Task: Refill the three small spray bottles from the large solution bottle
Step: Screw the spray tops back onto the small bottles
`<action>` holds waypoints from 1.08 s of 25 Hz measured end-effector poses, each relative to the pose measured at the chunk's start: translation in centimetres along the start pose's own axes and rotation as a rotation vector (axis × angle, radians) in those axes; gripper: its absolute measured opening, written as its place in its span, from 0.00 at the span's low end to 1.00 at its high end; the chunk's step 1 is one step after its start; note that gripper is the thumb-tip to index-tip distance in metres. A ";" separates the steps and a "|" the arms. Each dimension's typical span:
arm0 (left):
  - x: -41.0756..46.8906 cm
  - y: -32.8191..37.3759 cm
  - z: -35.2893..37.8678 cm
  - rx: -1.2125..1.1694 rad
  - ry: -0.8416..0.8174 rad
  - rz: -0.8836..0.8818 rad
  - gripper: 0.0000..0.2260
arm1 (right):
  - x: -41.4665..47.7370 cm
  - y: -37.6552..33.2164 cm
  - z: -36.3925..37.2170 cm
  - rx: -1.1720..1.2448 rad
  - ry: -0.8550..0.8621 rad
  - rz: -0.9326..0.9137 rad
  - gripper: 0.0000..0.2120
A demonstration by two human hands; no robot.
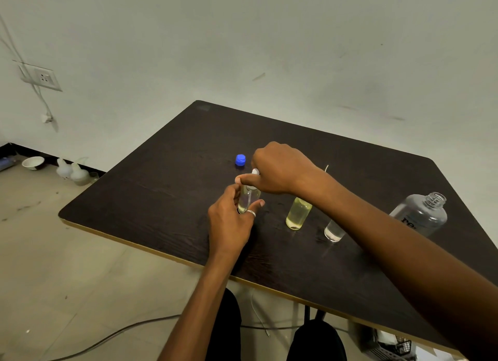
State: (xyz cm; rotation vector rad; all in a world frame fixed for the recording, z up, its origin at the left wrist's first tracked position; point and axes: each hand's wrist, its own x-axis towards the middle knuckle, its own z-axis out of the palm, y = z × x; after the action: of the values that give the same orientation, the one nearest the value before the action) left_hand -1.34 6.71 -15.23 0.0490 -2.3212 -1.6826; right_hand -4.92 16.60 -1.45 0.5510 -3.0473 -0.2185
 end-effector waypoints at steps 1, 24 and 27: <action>0.0 0.0 0.0 0.003 -0.001 0.001 0.21 | -0.1 0.1 -0.1 0.015 0.004 -0.012 0.26; 0.0 0.0 -0.1 -0.011 0.000 0.018 0.23 | 0.1 0.4 0.1 0.053 -0.032 -0.182 0.14; 0.0 0.0 0.0 -0.008 -0.001 0.020 0.22 | 0.2 0.5 0.4 0.039 -0.024 -0.166 0.11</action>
State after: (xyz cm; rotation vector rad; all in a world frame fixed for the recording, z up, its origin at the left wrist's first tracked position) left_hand -1.33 6.69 -15.26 0.0230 -2.3074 -1.6830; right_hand -5.32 17.02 -1.81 0.8115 -3.0356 -0.1713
